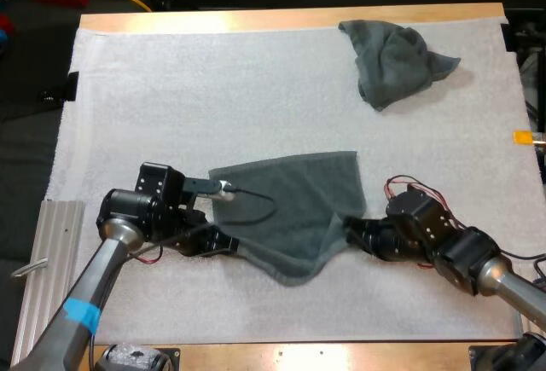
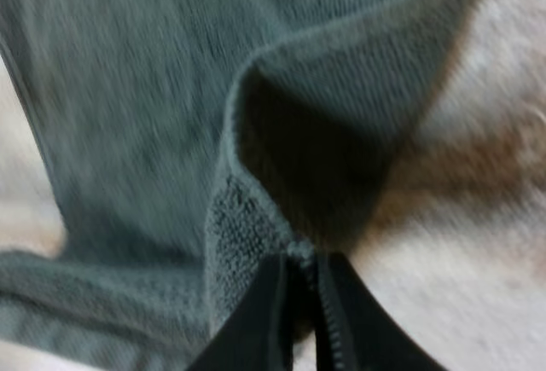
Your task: Pick towel from pile, fold and stack
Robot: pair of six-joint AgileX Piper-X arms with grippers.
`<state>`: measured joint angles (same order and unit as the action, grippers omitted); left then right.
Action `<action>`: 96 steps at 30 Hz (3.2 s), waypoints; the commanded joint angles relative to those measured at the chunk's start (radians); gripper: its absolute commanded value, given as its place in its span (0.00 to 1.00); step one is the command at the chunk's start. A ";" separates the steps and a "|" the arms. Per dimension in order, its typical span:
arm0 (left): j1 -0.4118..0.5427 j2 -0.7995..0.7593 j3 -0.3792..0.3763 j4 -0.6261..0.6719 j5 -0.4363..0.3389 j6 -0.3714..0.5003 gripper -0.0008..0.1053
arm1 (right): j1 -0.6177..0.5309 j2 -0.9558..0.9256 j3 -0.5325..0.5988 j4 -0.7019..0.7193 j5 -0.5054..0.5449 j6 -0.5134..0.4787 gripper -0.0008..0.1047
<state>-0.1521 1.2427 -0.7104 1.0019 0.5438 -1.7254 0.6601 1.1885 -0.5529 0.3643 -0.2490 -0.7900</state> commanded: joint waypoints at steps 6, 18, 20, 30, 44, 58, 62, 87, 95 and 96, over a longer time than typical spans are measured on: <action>0.004 0.119 -0.005 -0.093 0.016 -0.055 0.01 | -0.142 0.069 -0.006 -0.147 -0.089 0.055 0.01; 0.004 0.140 -0.005 -0.296 -0.149 -0.164 0.01 | -0.215 0.189 -0.006 -0.337 -0.121 0.123 0.01; 0.004 0.140 -0.005 -0.318 -0.174 -0.176 0.01 | -0.218 0.212 -0.006 -0.381 -0.123 0.138 0.01; 0.004 0.165 -0.005 -0.483 -0.281 -0.204 0.01 | -0.218 0.335 -0.006 -0.610 -0.080 0.247 0.01; 0.004 0.179 -0.005 -0.513 -0.324 -0.199 0.28 | -0.218 0.374 -0.006 -0.730 -0.021 0.280 0.07; 0.004 0.133 -0.005 -0.478 -0.188 -0.175 0.62 | -0.218 0.372 -0.006 -0.968 -0.107 0.189 0.67; 0.004 0.034 -0.005 -0.433 -0.188 -0.142 0.62 | -0.218 0.354 -0.006 -0.934 -0.147 0.172 0.67; 0.004 -0.581 -0.005 -0.078 -0.052 -0.204 0.62 | -0.218 -0.134 -0.006 -0.111 -0.101 -0.186 0.67; 0.004 -0.703 -0.005 0.001 -0.032 -0.213 0.62 | -0.218 -0.256 -0.033 0.121 -0.021 -0.301 0.67; 0.004 -0.706 -0.005 0.005 -0.032 -0.213 0.62 | -0.218 -0.260 -0.046 0.149 -0.007 -0.317 0.67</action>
<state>-0.1482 0.5405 -0.7102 0.9997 0.5006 -1.9323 0.4462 0.9367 -0.5870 0.4959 -0.2653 -1.0857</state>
